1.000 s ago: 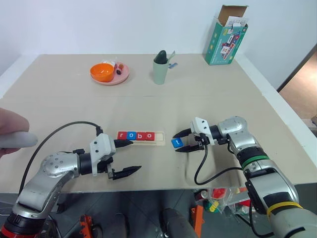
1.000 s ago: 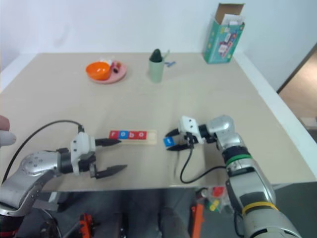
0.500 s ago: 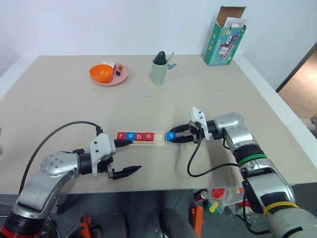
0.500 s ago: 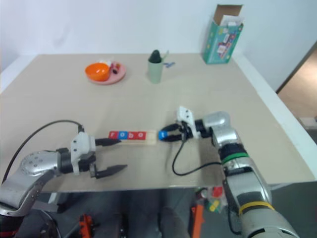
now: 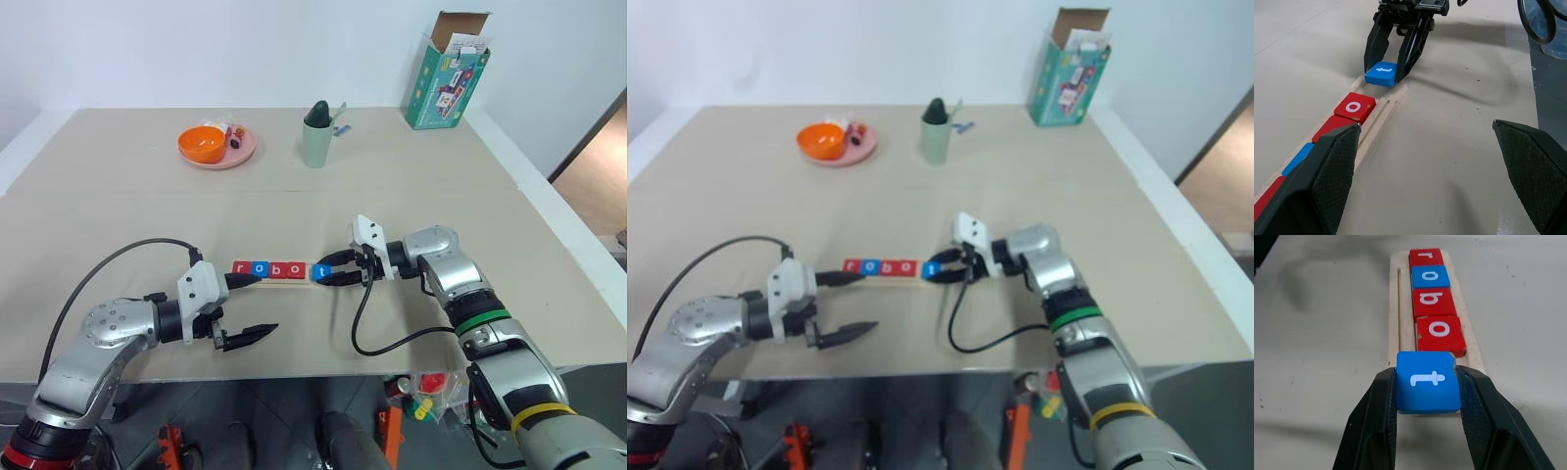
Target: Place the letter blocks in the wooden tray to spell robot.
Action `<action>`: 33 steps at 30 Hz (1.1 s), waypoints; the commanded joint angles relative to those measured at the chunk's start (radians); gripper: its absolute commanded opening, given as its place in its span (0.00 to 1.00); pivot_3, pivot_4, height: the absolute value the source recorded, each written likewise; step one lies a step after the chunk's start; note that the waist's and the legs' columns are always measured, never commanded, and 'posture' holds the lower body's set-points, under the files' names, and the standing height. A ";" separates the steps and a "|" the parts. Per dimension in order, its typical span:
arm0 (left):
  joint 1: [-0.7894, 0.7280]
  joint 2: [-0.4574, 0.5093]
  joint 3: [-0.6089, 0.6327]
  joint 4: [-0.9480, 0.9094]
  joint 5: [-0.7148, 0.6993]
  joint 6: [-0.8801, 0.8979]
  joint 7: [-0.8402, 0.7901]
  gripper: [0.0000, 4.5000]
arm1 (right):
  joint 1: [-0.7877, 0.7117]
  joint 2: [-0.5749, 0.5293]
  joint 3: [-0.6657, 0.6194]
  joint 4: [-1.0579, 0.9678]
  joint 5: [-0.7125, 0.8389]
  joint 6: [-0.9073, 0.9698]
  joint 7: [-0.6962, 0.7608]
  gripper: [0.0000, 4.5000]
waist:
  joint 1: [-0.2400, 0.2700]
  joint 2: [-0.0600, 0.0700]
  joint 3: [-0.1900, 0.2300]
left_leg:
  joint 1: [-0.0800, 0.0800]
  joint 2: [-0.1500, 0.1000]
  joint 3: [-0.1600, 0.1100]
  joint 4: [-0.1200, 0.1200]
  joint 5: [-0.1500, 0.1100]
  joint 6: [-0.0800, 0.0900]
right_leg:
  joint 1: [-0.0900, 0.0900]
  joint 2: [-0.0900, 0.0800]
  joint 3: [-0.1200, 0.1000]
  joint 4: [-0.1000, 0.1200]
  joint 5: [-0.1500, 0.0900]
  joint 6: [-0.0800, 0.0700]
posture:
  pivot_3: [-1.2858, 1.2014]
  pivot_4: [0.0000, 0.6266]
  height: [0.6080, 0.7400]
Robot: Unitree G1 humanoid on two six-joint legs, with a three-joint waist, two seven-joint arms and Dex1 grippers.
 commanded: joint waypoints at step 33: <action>-0.017 -0.049 0.063 -0.055 -0.153 0.106 0.111 1.00 | -0.118 0.079 0.004 0.184 -0.071 -0.061 -0.027 0.51 | -0.003 0.000 0.000 | 0.000 0.000 0.000 0.000 0.000 0.000 | 0.000 0.000 0.000 0.000 0.000 0.000 | 0.52 0.24 1.00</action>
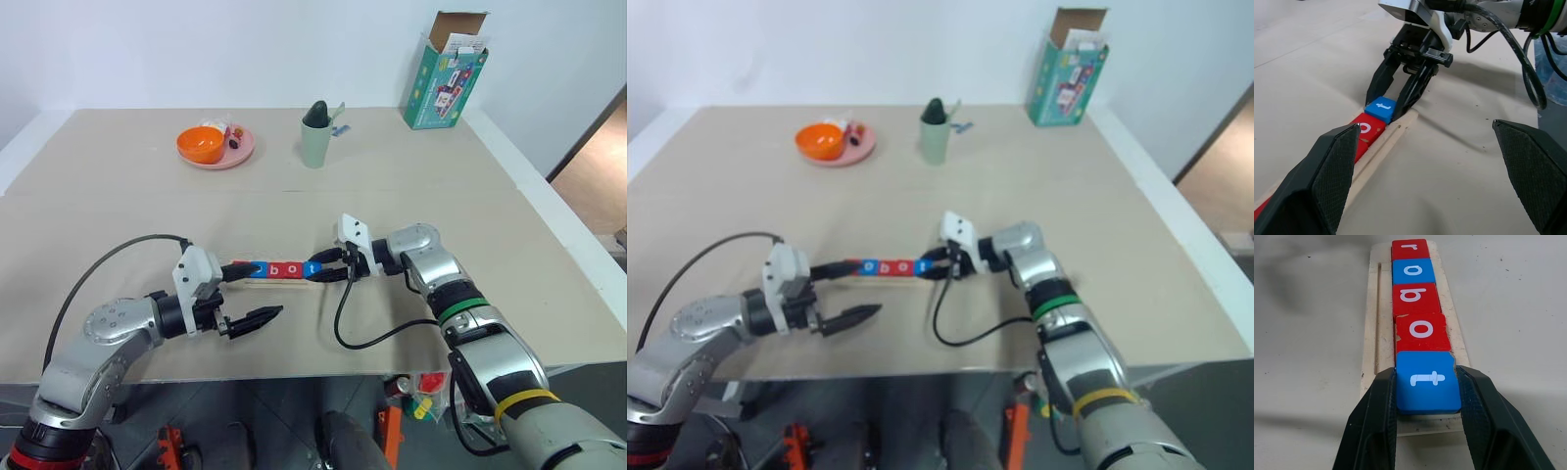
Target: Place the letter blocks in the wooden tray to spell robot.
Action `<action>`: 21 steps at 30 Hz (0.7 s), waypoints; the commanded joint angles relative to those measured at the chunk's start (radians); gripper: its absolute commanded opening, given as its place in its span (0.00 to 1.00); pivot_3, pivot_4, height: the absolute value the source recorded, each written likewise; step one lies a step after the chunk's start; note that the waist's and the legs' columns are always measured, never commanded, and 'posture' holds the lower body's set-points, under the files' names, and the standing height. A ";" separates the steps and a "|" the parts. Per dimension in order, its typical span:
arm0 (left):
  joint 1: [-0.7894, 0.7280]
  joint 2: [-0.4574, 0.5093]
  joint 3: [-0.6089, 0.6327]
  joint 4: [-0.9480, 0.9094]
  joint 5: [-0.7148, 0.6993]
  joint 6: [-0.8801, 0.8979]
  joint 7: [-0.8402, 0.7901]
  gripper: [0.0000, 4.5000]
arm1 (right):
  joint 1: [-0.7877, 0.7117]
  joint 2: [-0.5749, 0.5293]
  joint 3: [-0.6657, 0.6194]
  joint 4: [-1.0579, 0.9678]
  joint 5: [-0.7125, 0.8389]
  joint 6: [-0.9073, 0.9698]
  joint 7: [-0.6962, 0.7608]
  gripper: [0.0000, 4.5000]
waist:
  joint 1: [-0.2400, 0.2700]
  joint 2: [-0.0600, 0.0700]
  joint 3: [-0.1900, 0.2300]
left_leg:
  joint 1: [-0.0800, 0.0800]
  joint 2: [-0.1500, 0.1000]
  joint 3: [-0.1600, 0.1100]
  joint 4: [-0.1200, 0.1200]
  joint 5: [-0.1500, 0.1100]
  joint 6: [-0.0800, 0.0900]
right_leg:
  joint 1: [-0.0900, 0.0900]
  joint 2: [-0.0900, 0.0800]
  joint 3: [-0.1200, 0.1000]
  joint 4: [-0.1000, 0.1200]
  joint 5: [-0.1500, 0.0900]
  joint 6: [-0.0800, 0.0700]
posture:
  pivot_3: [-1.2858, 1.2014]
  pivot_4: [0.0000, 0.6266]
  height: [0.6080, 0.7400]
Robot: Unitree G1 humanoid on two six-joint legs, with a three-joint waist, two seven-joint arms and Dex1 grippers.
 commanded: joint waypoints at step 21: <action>0.120 -0.001 0.244 0.067 0.091 -0.068 0.165 1.00 | 0.278 -0.234 -0.292 -0.500 0.186 0.272 -0.206 1.00 | 0.012 0.000 0.000 | -0.002 -0.001 -0.001 -0.001 -0.004 -0.004 | 0.000 -0.002 -0.001 -0.001 -0.006 0.001 | 0.52 0.24 1.00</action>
